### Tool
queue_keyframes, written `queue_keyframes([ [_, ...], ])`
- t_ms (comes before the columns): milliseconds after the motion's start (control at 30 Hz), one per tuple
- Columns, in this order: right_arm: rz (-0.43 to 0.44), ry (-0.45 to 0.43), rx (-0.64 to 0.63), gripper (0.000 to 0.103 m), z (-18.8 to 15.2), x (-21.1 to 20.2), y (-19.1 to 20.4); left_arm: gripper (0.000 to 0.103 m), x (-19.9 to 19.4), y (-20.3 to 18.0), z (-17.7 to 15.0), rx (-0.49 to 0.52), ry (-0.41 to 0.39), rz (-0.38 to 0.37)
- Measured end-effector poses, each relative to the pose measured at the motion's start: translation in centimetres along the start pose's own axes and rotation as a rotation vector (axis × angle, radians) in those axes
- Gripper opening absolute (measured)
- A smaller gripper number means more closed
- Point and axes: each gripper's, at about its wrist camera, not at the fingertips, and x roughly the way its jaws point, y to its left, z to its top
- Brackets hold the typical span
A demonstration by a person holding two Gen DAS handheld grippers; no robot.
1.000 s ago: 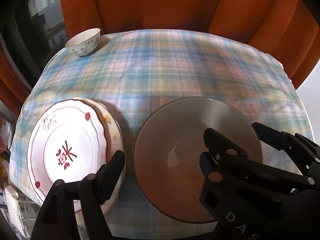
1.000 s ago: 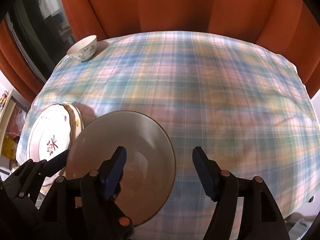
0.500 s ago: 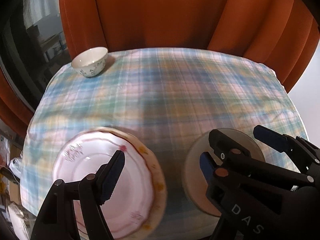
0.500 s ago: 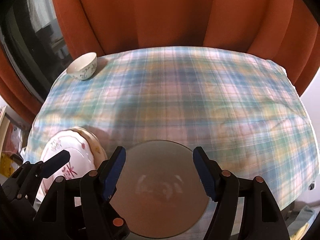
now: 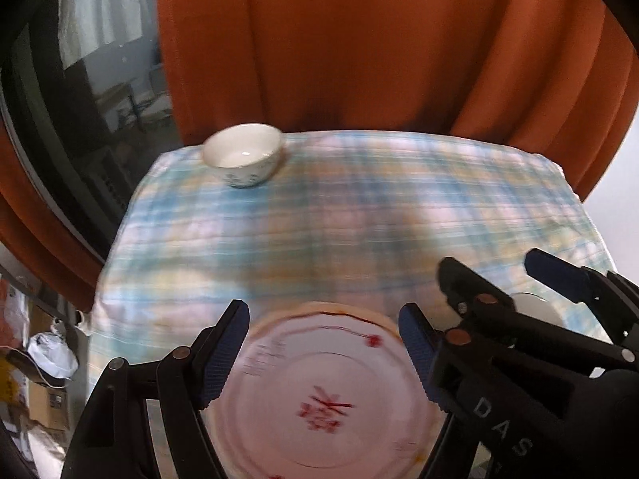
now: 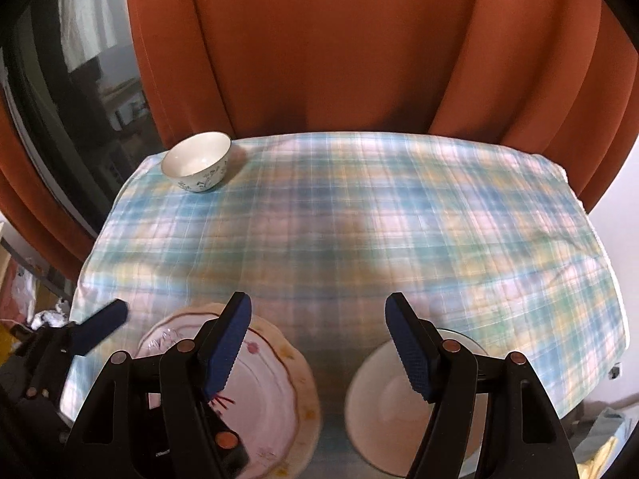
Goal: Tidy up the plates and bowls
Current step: 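Move both tools toward the small white bowl across the table, then close both tools on the rim of the small white bowl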
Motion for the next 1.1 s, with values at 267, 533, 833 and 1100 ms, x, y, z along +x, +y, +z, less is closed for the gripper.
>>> queue_keyframes([
  [267, 0.007, -0.006, 0.037, 0.073, 2.1, 0.9, 5.0, 0.079, 0.3, 4.7, 1.7, 0.009, 0.008, -0.004],
  [533, -0.008, -0.014, 0.012, 0.075, 5.0, 2.3, 8.0, 0.079, 1.8, 7.5, 4.3, -0.017, -0.031, -0.011],
  [833, 0.047, -0.015, -0.041, 0.085, 8.6, 6.7, 10.0, 0.079, 5.7, 9.3, 7.8, -0.053, -0.014, 0.055],
  [1100, 0.077, -0.028, -0.079, 0.097, 12.5, 10.6, 10.9, 0.079, 9.0, 9.7, 11.1, -0.056, -0.006, 0.096],
])
